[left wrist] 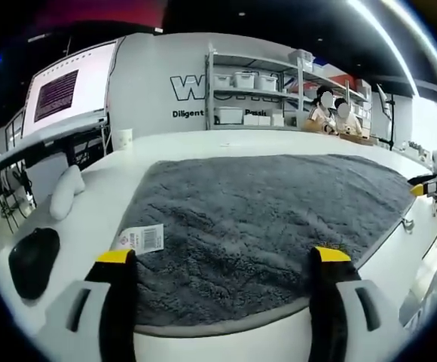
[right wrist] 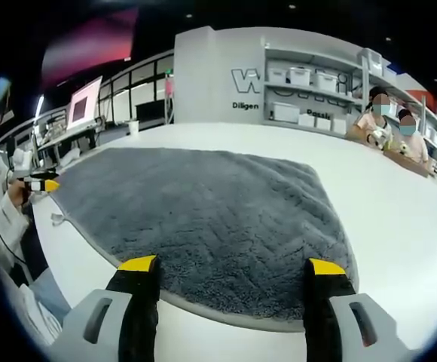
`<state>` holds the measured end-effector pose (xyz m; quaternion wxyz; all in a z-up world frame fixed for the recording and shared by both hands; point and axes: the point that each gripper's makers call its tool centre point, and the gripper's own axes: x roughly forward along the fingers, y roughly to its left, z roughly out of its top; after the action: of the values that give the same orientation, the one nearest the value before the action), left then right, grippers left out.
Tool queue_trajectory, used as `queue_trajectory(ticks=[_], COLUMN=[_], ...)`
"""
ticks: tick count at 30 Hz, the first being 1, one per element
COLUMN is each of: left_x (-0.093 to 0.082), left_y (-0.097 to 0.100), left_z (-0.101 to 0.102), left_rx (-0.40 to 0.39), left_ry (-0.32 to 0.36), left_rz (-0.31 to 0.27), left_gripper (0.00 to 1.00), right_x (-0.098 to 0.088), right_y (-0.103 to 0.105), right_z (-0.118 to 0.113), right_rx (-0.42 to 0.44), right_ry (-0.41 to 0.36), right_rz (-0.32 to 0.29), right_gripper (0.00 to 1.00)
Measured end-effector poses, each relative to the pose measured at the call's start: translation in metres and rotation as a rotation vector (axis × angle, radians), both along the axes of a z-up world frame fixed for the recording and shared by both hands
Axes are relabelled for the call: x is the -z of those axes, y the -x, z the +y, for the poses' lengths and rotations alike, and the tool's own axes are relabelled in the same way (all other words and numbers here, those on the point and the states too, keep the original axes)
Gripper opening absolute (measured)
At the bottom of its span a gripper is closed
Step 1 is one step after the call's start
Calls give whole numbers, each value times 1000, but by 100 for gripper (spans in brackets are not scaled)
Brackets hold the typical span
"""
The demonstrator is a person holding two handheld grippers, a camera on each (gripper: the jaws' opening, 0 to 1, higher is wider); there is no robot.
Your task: Open the folded towel by lifting each exposed corner and separating the folded layers until the towel lies flat within the target outline without major curled edges
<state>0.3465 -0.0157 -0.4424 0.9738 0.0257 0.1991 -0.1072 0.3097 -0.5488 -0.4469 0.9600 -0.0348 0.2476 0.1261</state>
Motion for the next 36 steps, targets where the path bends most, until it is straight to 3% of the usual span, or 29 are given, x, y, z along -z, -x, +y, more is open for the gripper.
queue_trajectory(ticks=[5, 10, 18, 25, 28, 36], left_x=[-3, -14, -23, -16, -12, -10], left_y=[2, 3, -4, -7, -7, -5], left_z=[-3, -11, -15, -18, -20, -18], left_rx=[23, 44, 53, 56, 57, 44], left_ry=[-14, -9, 11, 20, 18, -8], left_rz=[21, 4, -15, -4, 4, 9], left_gripper=[96, 97, 97, 96, 96, 96], right_x=[-2, -9, -43, -79, -97, -110], right_y=[0, -4, -22, -53, -75, -135], right_z=[0, 2, -6, -20, -28, -56], right_rx=[-11, -30, -39, -33, -26, 32], right_ry=[6, 7, 52, 64, 60, 88], right_rz=[32, 32, -33, -116, -164, -195], right_gripper=[76, 75, 73, 67, 60, 47])
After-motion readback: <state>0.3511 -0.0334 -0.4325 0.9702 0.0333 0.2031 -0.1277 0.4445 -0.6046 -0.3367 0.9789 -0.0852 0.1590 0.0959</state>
